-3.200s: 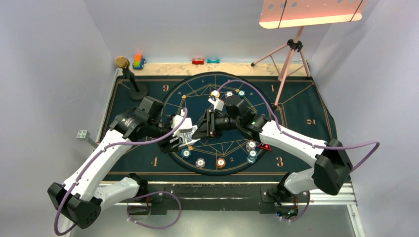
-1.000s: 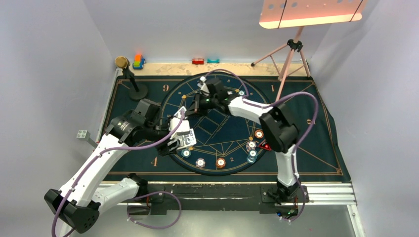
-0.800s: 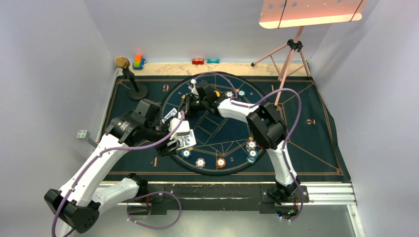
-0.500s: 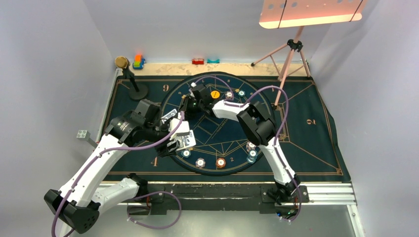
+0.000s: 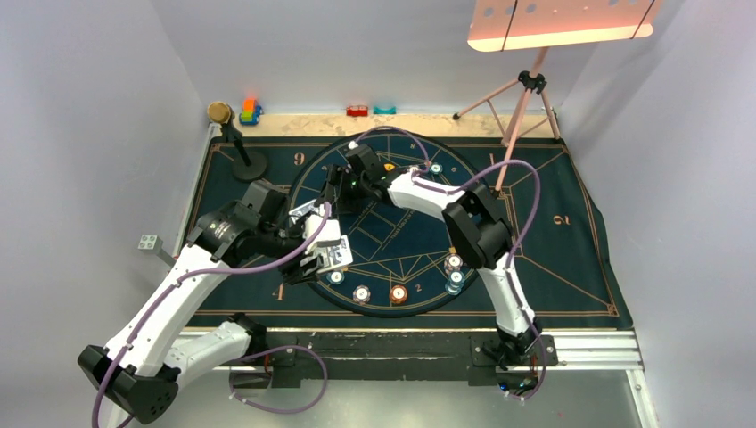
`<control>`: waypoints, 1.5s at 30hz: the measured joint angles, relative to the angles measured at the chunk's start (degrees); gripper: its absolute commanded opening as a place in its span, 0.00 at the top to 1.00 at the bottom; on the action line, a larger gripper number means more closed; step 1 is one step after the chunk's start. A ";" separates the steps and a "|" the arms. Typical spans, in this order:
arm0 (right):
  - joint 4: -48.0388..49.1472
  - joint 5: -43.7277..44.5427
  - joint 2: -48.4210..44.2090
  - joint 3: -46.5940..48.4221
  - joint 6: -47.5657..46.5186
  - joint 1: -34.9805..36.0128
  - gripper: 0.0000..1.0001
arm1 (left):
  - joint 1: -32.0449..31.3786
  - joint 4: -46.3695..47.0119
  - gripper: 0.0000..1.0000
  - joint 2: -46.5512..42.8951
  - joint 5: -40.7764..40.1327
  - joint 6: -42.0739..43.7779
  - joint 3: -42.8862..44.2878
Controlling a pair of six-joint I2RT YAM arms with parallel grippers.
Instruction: Distribute texas hold em gaming equipment
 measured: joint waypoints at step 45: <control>8.55 -14.34 -44.96 -38.75 -3.52 6.34 0.20 | 0.00 0.46 1.00 0.90 0.02 -0.11 0.00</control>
